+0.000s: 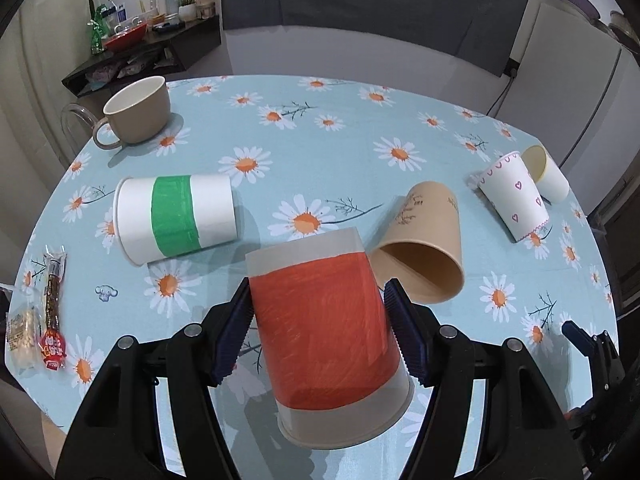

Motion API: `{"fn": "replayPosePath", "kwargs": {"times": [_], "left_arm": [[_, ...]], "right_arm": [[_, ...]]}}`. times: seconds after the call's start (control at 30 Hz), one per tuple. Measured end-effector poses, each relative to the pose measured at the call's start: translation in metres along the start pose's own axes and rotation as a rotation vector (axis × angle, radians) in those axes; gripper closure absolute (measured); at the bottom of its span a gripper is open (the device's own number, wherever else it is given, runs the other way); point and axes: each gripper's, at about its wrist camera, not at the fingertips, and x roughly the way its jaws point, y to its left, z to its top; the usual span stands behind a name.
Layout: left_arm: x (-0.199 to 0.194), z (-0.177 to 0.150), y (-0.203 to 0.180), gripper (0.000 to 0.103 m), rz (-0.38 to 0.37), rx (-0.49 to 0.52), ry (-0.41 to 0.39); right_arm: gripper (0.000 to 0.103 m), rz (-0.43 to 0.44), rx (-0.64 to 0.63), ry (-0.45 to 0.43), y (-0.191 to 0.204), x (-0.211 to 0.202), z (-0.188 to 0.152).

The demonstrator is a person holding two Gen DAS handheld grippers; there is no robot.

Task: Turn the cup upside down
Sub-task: 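Lift the cup and rotate it so its rim faces the table, then lower the inverted cup onto the tablecloth and open the left gripper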

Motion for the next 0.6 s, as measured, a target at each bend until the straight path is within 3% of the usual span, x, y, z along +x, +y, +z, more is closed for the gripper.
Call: {"fn": "replayPosePath", "kwargs": {"times": [0.2,0.3,0.47,0.6], "left_arm": [[0.0,-0.003,-0.006,0.037,0.065,0.051,-0.156],[0.005,-0.004,-0.013,0.037,0.149,0.109,-0.217],[0.01,-0.009,-0.017,0.037,0.222,0.153,-0.242],[0.008,-0.017,-0.014,0.037,0.231,0.154,-0.257]], "right_arm": [[0.014,-0.013,0.013,0.015,0.003,-0.002,0.0],[0.014,-0.013,0.018,0.014,0.005,-0.004,0.0],[0.014,-0.028,0.016,0.028,0.009,-0.002,0.0],[0.014,-0.038,0.005,0.03,0.012,-0.003,0.002]]}}
